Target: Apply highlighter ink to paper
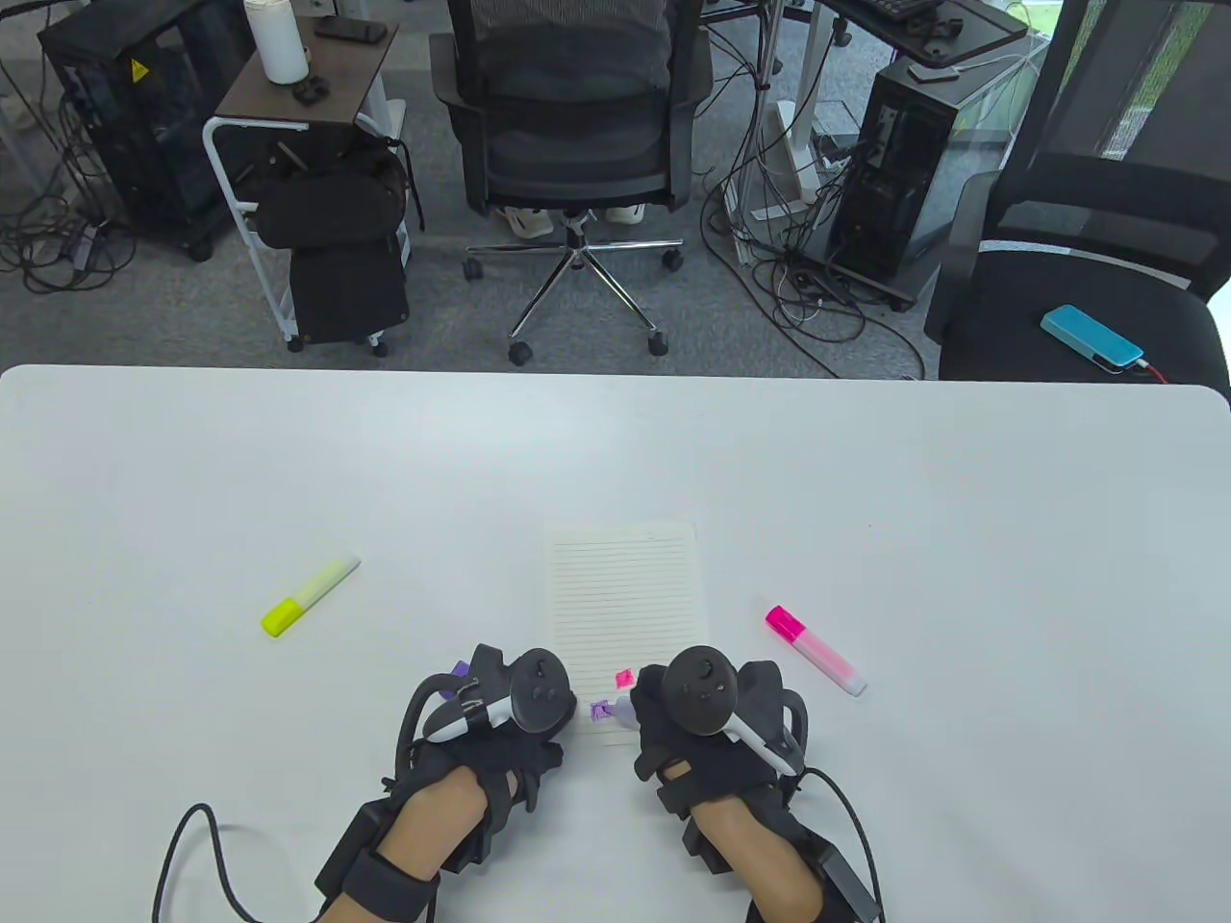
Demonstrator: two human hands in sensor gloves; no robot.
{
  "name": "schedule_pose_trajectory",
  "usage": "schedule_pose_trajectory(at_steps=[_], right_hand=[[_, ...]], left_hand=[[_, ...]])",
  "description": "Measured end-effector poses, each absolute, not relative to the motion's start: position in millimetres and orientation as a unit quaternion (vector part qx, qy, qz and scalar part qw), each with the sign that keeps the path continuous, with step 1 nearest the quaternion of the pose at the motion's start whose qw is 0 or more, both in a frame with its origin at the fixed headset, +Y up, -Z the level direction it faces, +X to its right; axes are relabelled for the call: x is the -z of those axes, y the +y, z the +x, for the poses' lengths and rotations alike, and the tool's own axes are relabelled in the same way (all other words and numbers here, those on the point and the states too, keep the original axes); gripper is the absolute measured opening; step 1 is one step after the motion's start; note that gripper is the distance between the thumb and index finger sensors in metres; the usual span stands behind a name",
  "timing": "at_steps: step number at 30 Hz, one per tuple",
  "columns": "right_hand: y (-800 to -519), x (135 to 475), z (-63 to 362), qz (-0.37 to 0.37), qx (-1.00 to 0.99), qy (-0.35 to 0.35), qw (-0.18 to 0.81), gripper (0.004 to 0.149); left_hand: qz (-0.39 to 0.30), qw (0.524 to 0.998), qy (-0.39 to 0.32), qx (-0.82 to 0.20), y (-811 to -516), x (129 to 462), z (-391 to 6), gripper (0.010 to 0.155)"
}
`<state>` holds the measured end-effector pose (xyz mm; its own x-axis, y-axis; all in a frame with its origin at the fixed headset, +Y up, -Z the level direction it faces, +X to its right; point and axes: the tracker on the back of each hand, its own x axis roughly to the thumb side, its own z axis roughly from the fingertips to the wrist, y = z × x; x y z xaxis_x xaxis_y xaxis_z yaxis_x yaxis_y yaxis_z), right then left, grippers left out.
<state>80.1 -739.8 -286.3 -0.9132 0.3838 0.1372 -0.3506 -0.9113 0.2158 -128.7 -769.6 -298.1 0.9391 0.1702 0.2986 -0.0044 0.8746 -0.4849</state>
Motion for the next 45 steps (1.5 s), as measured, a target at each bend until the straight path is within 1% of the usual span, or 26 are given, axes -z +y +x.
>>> schedule_pose_trajectory(at_steps=[2,6,11,15,20,24,28,32,37,41,45], right_hand=[[-738.8,286.3,80.6,0.089,-0.972,0.104,0.189,0.038],[-741.8,286.3,79.7,0.09,-0.975,0.078,0.189,0.038],[-739.8,286.0,79.5,0.091,-0.972,0.1,0.192,0.038],[-742.4,285.8,78.0,0.097,-0.972,0.073,0.2,0.038],[-741.2,285.4,76.9,0.099,-0.97,0.102,0.198,0.038],[-743.0,285.5,76.4,0.098,-0.973,0.075,0.193,0.038],[-741.5,285.4,76.7,0.098,-0.97,0.102,0.197,0.038],[-744.6,285.1,74.7,0.101,-0.97,0.084,0.202,0.039],[-741.3,284.9,76.4,0.085,-0.976,0.085,0.183,0.038],[-746.2,285.4,74.4,0.098,-0.968,0.098,0.208,0.039],[-743.6,285.4,74.4,0.082,-0.974,0.102,0.186,0.039]], left_hand=[[-0.246,0.953,-0.168,-0.045,-769.6,298.1,-128.7,0.064],[-0.246,0.953,-0.168,-0.045,-769.6,298.1,-128.7,0.064],[-0.246,0.953,-0.168,-0.045,-769.7,298.2,-128.7,0.064],[-0.246,0.953,-0.168,-0.045,-769.7,298.1,-128.7,0.064],[-0.246,0.953,-0.168,-0.045,-769.8,298.2,-128.6,0.064],[-0.246,0.953,-0.168,-0.045,-769.8,298.1,-128.6,0.064],[-0.246,0.953,-0.168,-0.045,-769.9,298.2,-128.6,0.064],[-0.246,0.953,-0.168,-0.045,-769.9,298.1,-128.6,0.064],[-0.246,0.953,-0.168,-0.044,-770.0,298.2,-128.5,0.064],[-0.246,0.953,-0.169,-0.044,-770.0,298.2,-128.4,0.064],[-0.246,0.953,-0.168,-0.045,-770.2,298.1,-128.4,0.064]])
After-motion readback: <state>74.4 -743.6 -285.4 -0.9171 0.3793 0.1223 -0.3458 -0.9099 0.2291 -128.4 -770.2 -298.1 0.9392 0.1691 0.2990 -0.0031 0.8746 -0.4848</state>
